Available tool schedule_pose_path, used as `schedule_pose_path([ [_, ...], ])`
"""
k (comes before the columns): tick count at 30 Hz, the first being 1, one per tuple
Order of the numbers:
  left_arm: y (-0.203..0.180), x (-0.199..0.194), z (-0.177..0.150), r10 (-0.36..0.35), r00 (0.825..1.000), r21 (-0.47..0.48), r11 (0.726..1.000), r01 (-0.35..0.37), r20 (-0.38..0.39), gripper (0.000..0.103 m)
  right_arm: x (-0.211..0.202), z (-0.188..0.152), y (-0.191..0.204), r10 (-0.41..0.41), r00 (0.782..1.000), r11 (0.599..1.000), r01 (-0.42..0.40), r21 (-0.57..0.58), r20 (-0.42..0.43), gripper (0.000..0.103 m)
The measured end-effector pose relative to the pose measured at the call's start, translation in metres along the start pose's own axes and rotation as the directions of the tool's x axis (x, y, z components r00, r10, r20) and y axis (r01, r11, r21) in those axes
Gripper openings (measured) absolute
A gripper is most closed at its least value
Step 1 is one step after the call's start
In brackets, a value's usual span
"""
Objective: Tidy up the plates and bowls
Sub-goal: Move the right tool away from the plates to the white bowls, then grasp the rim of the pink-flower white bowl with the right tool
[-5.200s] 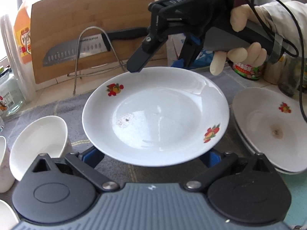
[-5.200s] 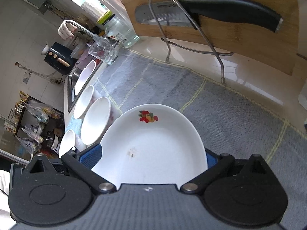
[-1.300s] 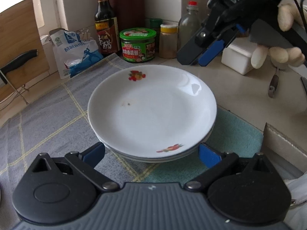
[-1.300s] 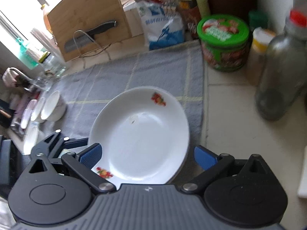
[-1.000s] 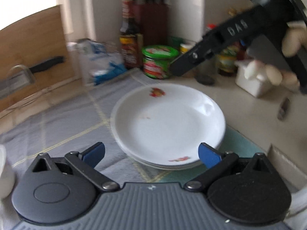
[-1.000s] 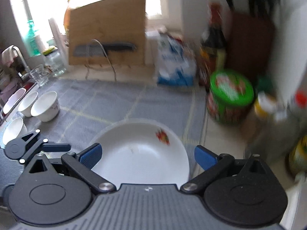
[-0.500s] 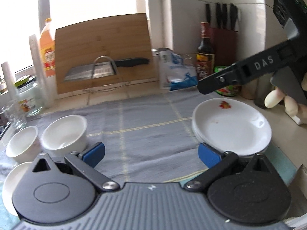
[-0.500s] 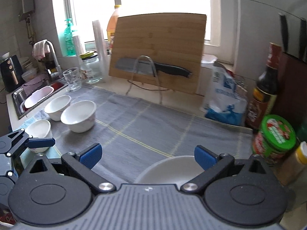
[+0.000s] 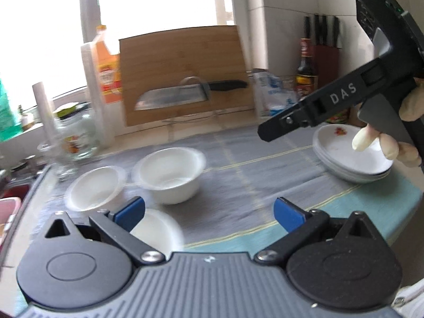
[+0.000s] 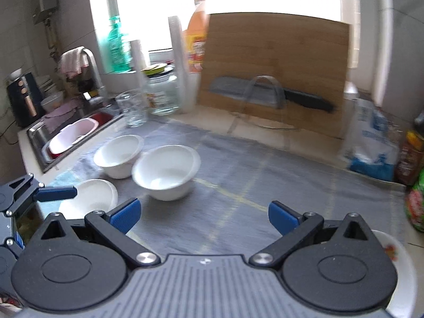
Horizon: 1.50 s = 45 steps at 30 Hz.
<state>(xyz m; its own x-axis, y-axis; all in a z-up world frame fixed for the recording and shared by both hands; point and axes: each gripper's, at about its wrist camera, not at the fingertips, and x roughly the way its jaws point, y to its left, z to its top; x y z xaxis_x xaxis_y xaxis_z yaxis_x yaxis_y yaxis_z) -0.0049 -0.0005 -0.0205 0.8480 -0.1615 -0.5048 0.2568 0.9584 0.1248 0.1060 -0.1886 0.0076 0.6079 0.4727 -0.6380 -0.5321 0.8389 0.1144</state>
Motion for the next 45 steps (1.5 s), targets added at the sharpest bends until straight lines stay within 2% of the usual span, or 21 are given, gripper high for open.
schedule_pose_path([
  [6,0.051,-0.012,-0.031,0.066,0.996,0.003,0.998,-0.066,-0.058,0.103,0.049,0.006,0.049,0.134,0.990,0.991,-0.134,0.014,-0.038,0.103],
  [10,0.071,-0.008,-0.050,0.037,0.995,0.024,0.999,-0.035,-0.088,0.103,0.078,0.004,0.075,0.196,0.976,0.980,-0.195,0.023,-0.089,0.103],
  [16,0.080,0.006,-0.066,-0.004,0.995,0.052,0.999,0.009,-0.097,0.103,0.109,-0.003,0.102,0.224,0.961,0.974,-0.224,0.024,-0.160,0.103],
  [24,0.080,0.017,-0.074,-0.086,0.993,0.074,0.993,0.092,-0.083,0.100,0.124,-0.006,0.109,0.251,0.948,0.968,-0.246,0.051,-0.195,0.103],
  [27,0.079,0.018,-0.074,-0.101,0.992,0.074,0.992,0.106,-0.073,0.095,0.128,-0.006,0.111,0.252,0.945,0.968,-0.248,0.046,-0.207,0.103],
  [33,0.077,0.019,-0.074,-0.117,0.991,0.069,0.990,0.122,-0.069,0.086,0.134,-0.003,0.112,0.278,0.937,0.961,-0.272,0.057,-0.212,0.103],
  [45,0.078,0.022,-0.074,-0.118,0.991,0.065,0.990,0.123,-0.067,0.084,0.136,0.003,0.111,0.339,0.918,0.941,-0.331,0.073,-0.207,0.101],
])
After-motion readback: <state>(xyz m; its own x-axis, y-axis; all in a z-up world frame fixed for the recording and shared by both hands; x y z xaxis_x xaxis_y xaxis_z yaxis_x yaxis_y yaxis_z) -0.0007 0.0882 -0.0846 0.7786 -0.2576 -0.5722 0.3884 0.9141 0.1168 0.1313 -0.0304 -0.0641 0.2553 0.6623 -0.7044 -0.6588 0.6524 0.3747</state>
